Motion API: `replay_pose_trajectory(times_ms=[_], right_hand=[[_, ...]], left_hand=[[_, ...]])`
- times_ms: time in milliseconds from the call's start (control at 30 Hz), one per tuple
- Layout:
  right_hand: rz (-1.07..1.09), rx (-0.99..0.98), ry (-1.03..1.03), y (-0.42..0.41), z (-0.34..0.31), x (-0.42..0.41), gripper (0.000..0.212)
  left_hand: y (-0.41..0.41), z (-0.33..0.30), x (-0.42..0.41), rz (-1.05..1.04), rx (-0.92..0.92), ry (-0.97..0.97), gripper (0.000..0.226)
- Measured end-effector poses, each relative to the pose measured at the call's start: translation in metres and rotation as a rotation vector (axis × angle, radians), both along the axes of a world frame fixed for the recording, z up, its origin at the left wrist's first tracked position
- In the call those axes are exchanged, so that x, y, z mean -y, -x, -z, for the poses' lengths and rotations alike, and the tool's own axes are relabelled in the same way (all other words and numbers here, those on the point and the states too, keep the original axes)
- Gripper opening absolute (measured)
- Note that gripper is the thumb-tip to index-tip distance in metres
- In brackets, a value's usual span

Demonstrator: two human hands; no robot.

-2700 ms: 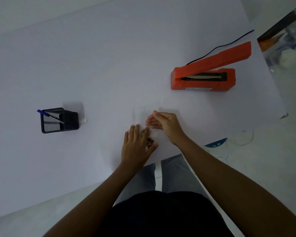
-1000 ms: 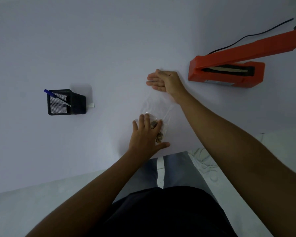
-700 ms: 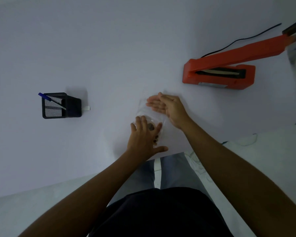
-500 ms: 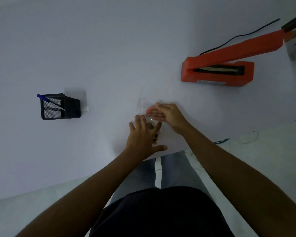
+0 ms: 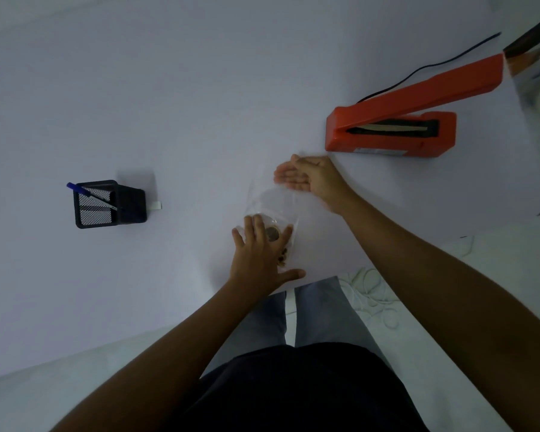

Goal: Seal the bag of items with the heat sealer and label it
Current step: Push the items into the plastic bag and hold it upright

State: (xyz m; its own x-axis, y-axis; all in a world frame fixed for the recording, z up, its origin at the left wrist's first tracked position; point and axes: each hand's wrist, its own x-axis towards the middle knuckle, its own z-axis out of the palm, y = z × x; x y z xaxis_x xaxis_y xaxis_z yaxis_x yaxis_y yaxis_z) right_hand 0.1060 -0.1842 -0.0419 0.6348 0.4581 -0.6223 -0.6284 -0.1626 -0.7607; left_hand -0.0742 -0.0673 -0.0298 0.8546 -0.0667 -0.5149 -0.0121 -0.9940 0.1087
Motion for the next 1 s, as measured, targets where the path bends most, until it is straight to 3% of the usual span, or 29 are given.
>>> replay_pose_trajectory(times_ms=[267,500,1000], right_hand=[[-0.110,-0.188,0.020,0.062,0.004,0.000,0.047],[-0.132,-0.116,0.037,0.044,0.008,-0.003,0.050],[0.169,0.065,-0.008,-0.017,0.008,-0.007,0.045]], left_hand=[[0.000,0.005,0.001,-0.016,0.023,-0.003,0.111],[-0.003,0.002,0.002,0.002,0.006,-0.007,0.107],[-0.007,-0.004,0.000,0.003,-0.014,0.001,0.107]])
